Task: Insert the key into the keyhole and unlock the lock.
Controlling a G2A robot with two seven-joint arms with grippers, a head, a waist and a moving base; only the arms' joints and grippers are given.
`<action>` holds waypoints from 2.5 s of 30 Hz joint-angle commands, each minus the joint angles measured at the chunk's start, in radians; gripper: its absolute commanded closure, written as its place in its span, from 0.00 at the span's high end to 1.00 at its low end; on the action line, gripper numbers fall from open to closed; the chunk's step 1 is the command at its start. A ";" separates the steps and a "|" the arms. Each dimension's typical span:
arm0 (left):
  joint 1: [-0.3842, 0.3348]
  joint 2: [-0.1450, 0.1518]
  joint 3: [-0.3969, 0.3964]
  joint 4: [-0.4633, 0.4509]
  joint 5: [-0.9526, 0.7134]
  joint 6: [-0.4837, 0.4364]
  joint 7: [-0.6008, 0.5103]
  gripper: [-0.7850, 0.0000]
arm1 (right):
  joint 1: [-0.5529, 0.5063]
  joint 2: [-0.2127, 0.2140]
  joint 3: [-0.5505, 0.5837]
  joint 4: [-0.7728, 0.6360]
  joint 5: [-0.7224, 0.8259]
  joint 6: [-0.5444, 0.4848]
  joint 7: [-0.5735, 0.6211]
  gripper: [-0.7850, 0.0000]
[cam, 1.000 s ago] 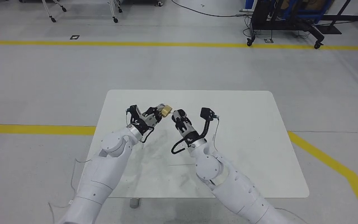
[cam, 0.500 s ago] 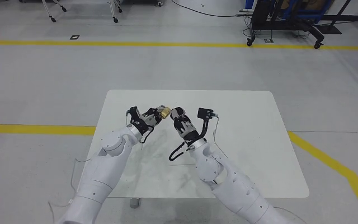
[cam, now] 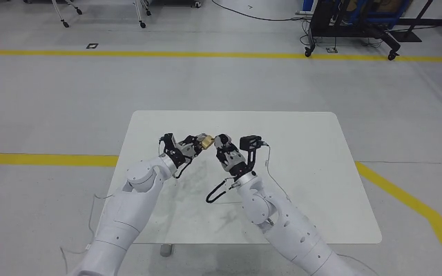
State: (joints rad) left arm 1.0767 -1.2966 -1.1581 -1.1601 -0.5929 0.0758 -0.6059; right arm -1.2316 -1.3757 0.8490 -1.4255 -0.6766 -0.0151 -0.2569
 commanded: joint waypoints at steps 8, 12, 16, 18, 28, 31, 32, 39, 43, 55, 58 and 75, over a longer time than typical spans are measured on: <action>-0.002 -0.001 -0.005 0.005 -0.013 0.008 -0.003 0.00 | 0.005 -0.012 -0.005 0.025 -0.049 0.023 0.024 0.00; -0.002 -0.002 -0.006 0.007 -0.014 0.014 0.001 0.00 | 0.001 -0.014 -0.005 0.023 -0.080 0.029 0.037 0.00; -0.002 -0.003 -0.008 0.008 -0.019 0.017 0.003 0.00 | -0.009 -0.014 0.001 0.012 -0.107 0.030 0.056 0.00; -0.003 -0.003 -0.010 0.010 -0.021 0.018 0.004 0.00 | -0.016 -0.014 0.004 0.004 -0.120 0.029 0.067 0.00; -0.003 -0.004 -0.015 0.011 -0.022 0.016 0.004 0.00 | -0.046 -0.009 0.026 -0.026 -0.156 0.013 0.154 0.00; -0.003 -0.004 -0.015 0.011 -0.016 0.011 0.003 0.00 | -0.059 -0.010 0.040 -0.039 -0.125 0.006 0.157 0.00; -0.003 -0.004 -0.015 0.010 -0.013 0.008 0.003 0.00 | -0.067 -0.011 0.051 -0.050 -0.079 -0.007 0.158 0.00; 0.003 -0.002 -0.019 -0.004 0.019 -0.035 0.004 0.00 | -0.121 -0.012 0.167 -0.104 0.389 -0.089 0.320 0.00; 0.008 -0.003 -0.017 -0.010 0.024 -0.040 0.003 0.00 | -0.119 -0.011 0.188 -0.108 0.489 -0.073 0.403 0.00; 0.008 -0.003 -0.018 -0.011 0.036 -0.040 -0.004 0.00 | -0.091 -0.022 0.161 -0.091 0.517 -0.045 0.430 0.00; 0.009 -0.003 -0.019 -0.013 0.037 -0.043 -0.004 0.00 | -0.086 -0.024 0.161 -0.085 0.514 -0.030 0.422 0.00; 0.009 0.002 -0.012 -0.027 0.125 -0.070 -0.016 0.00 | -0.078 -0.026 0.173 -0.080 0.527 -0.022 0.461 0.00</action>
State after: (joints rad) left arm 1.0867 -1.2951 -1.1712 -1.1862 -0.4776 0.0070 -0.6199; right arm -1.3101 -1.4017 1.0217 -1.5050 -0.1483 -0.0379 0.2015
